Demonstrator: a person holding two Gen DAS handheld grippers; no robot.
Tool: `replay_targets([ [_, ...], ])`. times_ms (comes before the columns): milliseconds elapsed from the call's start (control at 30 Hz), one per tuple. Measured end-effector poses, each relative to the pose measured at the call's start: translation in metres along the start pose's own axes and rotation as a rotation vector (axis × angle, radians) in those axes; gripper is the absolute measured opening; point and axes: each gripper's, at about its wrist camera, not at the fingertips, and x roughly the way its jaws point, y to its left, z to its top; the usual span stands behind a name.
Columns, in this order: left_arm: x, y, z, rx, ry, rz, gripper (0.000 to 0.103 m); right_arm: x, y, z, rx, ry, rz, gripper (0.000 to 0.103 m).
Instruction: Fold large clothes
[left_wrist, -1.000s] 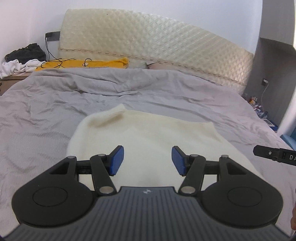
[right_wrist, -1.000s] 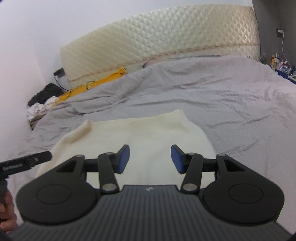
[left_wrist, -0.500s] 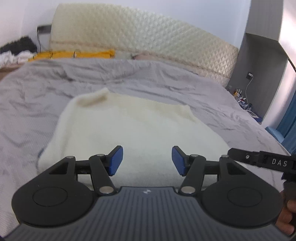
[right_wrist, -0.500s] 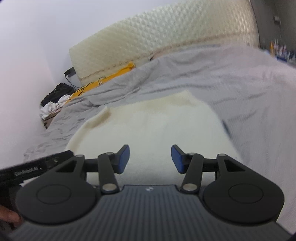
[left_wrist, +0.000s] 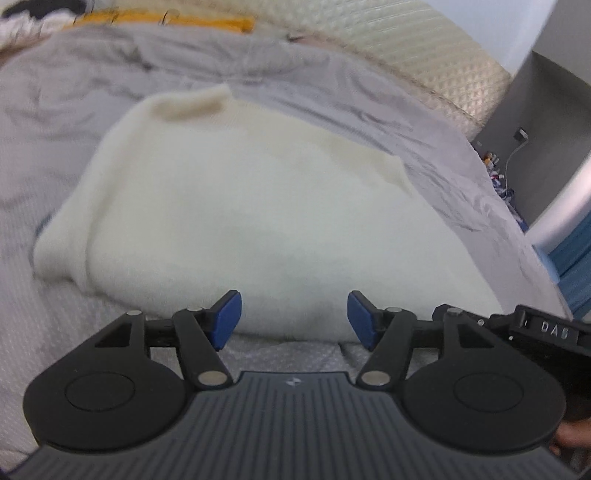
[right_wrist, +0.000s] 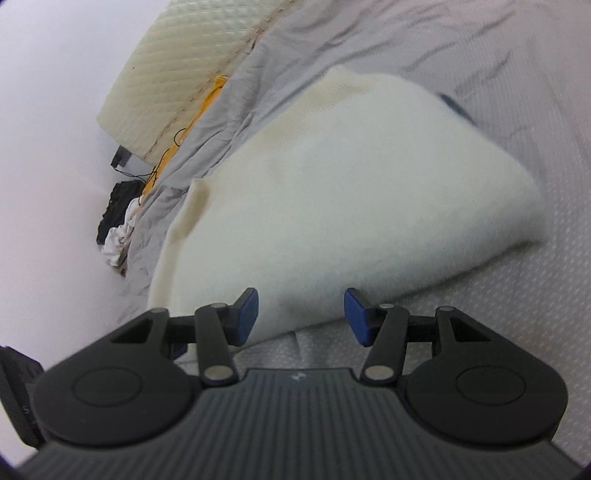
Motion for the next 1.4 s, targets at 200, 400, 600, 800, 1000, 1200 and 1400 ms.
replay_targets([
  [200,0.013,0.018,0.008,-0.095,0.045,-0.037,0.076,0.018,-0.011,-0.001,0.117,0.062,0.086,0.1],
  [400,0.016,0.022,0.008,-0.112,0.058,-0.074,0.084,0.043,-0.036,0.006,0.326,0.086,0.177,0.103],
  [600,0.032,0.044,0.007,-0.273,0.143,-0.158,0.084,0.057,-0.058,0.012,0.475,0.034,0.237,0.103],
  [800,0.049,0.084,-0.001,-0.556,0.195,-0.275,0.084,0.045,-0.054,0.016,0.476,-0.023,0.329,0.103],
  [1000,0.053,0.128,-0.012,-0.844,0.123,-0.361,0.083,0.032,-0.045,0.02,0.441,-0.084,0.401,0.103],
  [1200,0.058,0.144,-0.018,-0.966,0.085,-0.303,0.08,0.035,-0.05,0.018,0.475,-0.092,0.379,0.103],
  [1400,0.062,0.142,-0.008,-0.936,0.035,-0.247,0.064,0.036,-0.056,0.01,0.51,-0.118,0.316,0.103],
])
